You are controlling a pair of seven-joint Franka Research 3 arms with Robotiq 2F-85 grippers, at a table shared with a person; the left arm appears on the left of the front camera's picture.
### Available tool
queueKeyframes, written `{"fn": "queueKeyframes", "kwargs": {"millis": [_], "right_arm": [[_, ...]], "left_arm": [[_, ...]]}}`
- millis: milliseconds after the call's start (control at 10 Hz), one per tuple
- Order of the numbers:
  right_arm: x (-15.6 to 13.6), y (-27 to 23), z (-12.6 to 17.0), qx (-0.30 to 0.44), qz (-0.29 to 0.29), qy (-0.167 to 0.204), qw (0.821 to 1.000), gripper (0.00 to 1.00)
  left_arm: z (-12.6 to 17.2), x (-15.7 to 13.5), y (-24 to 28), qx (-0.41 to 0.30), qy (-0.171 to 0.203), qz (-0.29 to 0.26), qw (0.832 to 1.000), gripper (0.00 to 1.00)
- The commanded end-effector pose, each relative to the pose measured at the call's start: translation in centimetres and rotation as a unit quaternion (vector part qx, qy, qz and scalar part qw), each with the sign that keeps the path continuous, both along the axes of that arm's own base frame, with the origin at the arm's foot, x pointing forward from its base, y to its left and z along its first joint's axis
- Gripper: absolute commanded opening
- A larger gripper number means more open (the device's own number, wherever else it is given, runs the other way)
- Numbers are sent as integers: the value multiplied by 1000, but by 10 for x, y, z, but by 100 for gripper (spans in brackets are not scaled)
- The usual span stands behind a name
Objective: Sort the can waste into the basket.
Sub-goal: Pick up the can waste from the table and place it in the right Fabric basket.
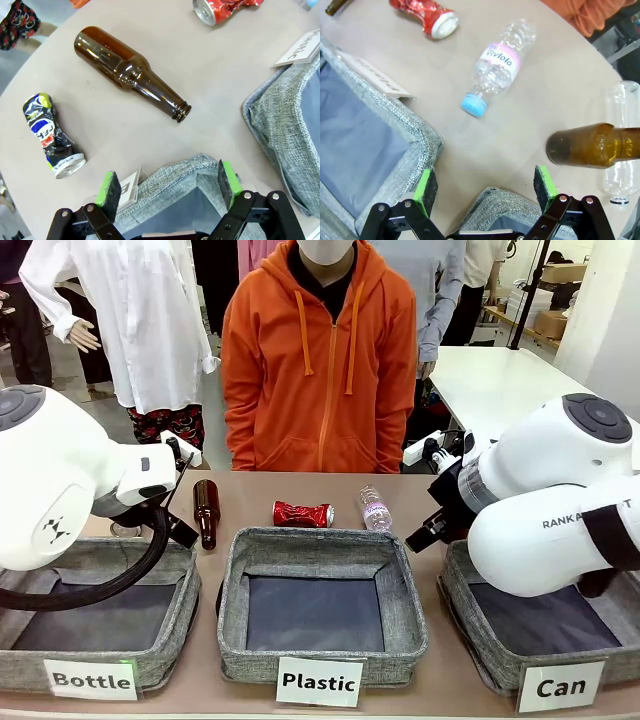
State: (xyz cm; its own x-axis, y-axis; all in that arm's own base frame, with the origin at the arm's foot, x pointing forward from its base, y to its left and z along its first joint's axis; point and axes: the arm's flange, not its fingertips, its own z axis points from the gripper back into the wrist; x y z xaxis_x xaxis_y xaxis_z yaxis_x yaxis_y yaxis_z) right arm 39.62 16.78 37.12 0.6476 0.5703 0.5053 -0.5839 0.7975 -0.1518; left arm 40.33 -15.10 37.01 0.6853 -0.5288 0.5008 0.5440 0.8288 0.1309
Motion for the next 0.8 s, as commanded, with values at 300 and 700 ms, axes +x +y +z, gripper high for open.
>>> {"fn": "queueKeyframes", "kwargs": {"millis": [300,700], "right_arm": [[0,0,0,0,0,0,1000,100],[-7,-13,44,1,25,-11,1000,100]], "left_arm": [[0,0,0,0,0,0,1000,100],[46,-11,-1,-57,-8,35,998,100]]}}
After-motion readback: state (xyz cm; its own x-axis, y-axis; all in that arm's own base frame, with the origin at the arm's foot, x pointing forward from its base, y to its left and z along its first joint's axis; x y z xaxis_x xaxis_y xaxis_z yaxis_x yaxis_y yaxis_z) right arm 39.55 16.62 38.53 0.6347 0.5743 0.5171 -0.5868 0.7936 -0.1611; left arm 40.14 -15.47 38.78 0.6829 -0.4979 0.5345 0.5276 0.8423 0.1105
